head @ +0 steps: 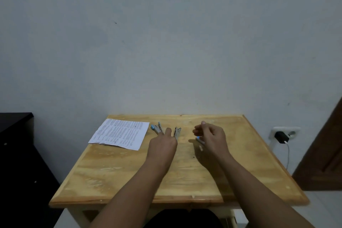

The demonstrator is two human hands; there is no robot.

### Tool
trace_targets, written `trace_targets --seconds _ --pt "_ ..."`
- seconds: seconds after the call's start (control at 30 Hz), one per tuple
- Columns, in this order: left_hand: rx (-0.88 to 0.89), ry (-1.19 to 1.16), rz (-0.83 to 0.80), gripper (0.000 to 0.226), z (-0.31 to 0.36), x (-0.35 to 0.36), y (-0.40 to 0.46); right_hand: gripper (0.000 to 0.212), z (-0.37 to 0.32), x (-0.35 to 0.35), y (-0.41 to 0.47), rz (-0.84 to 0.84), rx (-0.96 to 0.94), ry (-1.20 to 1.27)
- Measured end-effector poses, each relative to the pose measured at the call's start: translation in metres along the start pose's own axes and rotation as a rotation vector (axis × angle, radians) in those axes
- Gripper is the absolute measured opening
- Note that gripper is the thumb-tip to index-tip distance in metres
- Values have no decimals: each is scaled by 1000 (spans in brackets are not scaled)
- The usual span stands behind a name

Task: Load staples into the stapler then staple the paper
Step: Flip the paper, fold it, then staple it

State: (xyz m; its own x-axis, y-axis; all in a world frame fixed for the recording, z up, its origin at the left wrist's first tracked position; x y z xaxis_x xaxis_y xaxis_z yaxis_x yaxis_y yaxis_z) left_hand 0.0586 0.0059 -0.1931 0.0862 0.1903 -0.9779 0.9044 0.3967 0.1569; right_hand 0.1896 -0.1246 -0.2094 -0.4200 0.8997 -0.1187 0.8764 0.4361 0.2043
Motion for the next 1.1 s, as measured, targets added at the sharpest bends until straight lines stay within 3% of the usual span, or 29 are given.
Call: trace_targets --seconds 0.13,0.3,0.47,0.63,0.73,0.87,1.1 --pt "-1 65 -61 36 12 0 8 16 22 -37 6 58 -185 -543" --pt "-23 45 -82 32 19 3 18 35 48 -56 -3 -81 -207 -873" --pt "-5 73 -77 35 27 2 28 34 48 -55 -2 -94 -225 -892" --pt "15 89 -54 24 39 -5 31 30 48 -56 -3 -84 -234 -860" --pt "21 101 -4 39 45 -7 35 26 46 -57 -4 -93 -228 -837" --pt "181 57 124 35 56 5 41 20 44 -57 -6 -100 -211 -796" --pt "243 4 86 30 69 23 46 17 47 -62 -4 8 -114 -702"
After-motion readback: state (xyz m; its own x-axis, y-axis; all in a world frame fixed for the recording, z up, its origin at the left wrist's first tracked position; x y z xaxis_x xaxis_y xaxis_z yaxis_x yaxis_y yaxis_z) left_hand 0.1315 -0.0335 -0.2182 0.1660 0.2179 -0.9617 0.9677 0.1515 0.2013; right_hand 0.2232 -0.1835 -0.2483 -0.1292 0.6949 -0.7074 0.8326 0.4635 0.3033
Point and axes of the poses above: each hand's wrist, its own y-axis towards the middle knuckle, its own x-axis out of the palm, z = x × y, the point moved 2 cm from there along y, towards the middle knuckle, and after that the axes turned 2 degrees about -z, right-handed, at the moved point
